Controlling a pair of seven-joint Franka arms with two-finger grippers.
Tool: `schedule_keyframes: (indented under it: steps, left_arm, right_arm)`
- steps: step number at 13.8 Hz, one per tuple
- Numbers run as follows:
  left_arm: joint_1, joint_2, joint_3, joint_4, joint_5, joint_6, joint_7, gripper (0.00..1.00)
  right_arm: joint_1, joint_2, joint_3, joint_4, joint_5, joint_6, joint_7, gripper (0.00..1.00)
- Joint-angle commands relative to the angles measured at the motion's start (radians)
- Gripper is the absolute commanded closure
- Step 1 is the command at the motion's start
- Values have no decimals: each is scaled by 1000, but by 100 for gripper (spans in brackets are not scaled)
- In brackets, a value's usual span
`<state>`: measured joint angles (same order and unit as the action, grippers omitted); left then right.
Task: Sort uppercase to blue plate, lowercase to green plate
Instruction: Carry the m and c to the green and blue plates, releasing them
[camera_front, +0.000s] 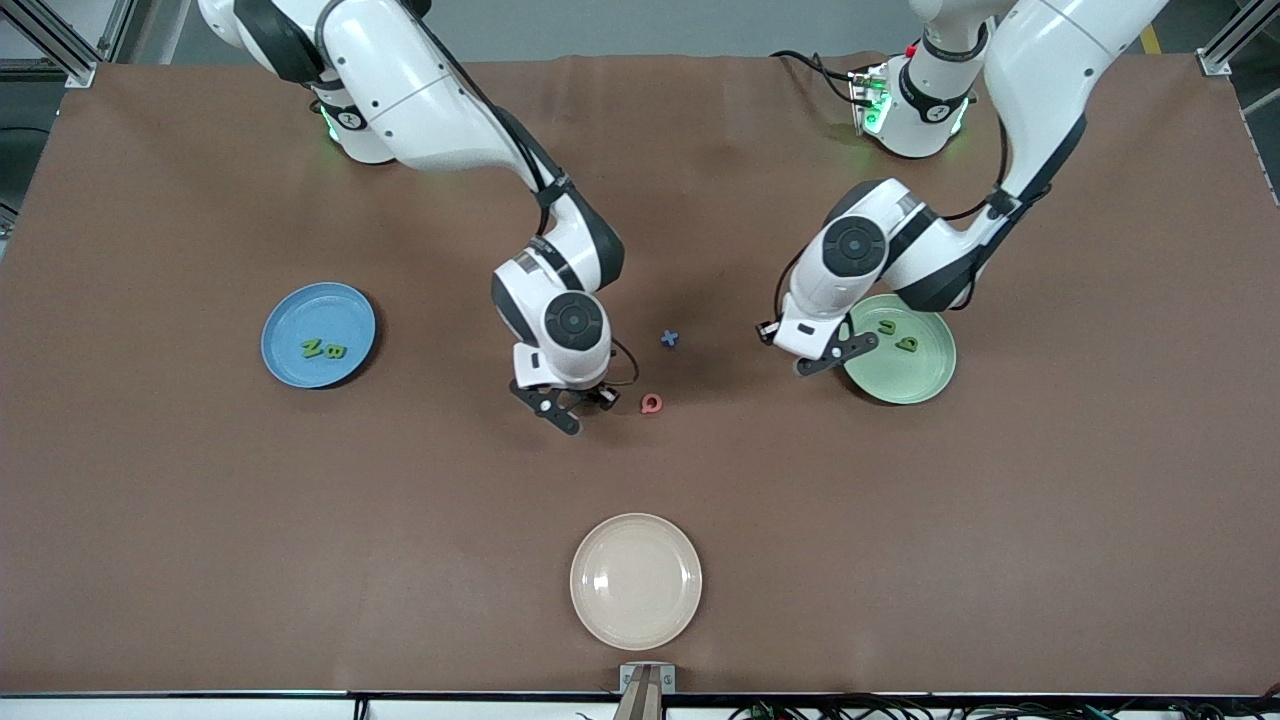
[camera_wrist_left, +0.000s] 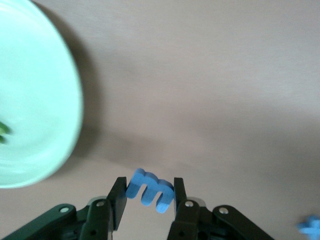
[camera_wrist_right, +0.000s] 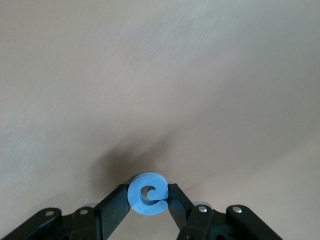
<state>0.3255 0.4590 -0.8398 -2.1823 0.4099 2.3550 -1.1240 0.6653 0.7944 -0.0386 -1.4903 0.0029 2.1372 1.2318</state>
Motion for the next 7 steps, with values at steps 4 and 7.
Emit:
schedule_keyframes:
  steps: [4, 7]
  left_arm:
    - [237, -105, -73, -158, 107, 20, 199, 85]
    - [303, -83, -73, -172, 184, 73, 205, 85]
  right_arm:
    - [-173, -298, 13, -327, -9, -33, -348, 100]
    - [-265, -453, 13, -517, -9, -20, -526, 100]
